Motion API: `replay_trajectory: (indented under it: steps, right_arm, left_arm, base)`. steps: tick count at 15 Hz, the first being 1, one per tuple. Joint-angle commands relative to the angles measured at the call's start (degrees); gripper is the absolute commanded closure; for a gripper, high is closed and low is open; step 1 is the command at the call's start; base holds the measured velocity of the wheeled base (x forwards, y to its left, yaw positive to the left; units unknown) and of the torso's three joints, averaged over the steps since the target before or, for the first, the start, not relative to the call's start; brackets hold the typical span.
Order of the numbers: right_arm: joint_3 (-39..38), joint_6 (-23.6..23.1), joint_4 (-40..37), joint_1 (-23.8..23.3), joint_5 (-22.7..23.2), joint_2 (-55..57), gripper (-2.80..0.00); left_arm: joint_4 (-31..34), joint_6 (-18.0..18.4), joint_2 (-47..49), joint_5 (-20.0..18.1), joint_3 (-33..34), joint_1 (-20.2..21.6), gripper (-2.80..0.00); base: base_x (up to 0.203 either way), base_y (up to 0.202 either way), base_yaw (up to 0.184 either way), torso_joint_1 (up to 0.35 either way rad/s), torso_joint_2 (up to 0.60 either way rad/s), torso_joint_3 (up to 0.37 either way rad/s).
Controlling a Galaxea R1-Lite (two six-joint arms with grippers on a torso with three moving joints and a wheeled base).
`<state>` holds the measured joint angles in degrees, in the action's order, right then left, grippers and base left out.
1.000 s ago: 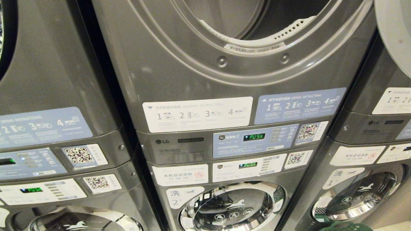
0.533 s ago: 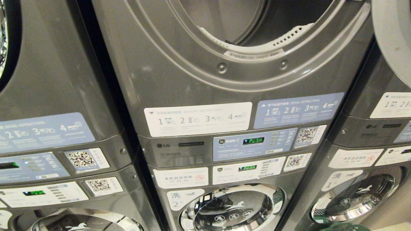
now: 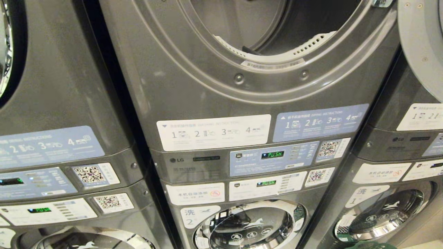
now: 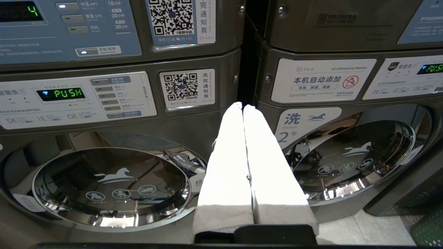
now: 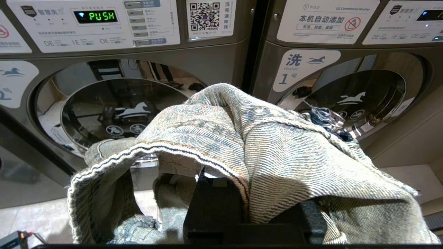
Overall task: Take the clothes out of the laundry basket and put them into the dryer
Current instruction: Put the clothes in the dryer
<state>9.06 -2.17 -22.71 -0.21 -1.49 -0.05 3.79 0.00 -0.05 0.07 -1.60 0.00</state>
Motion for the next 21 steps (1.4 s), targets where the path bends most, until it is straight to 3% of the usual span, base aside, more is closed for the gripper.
replay_trajectory:
  steps: [1,21]
  right_arm:
    - [0.0,0.0,-0.1,0.0,0.0,0.0,0.00]
    - [0.0,0.1,-0.1,0.0,0.0,0.0,0.00]
  left_arm:
    - [0.0,0.0,0.0,0.0,0.0,0.0,0.00]
    - [0.0,0.0,0.0,0.0,0.0,0.0,0.00]
  base:
    - [0.000,0.000,0.000,0.061,-0.16,-0.080]
    - [0.000,0.000,0.000,0.065,-0.13,-0.062]
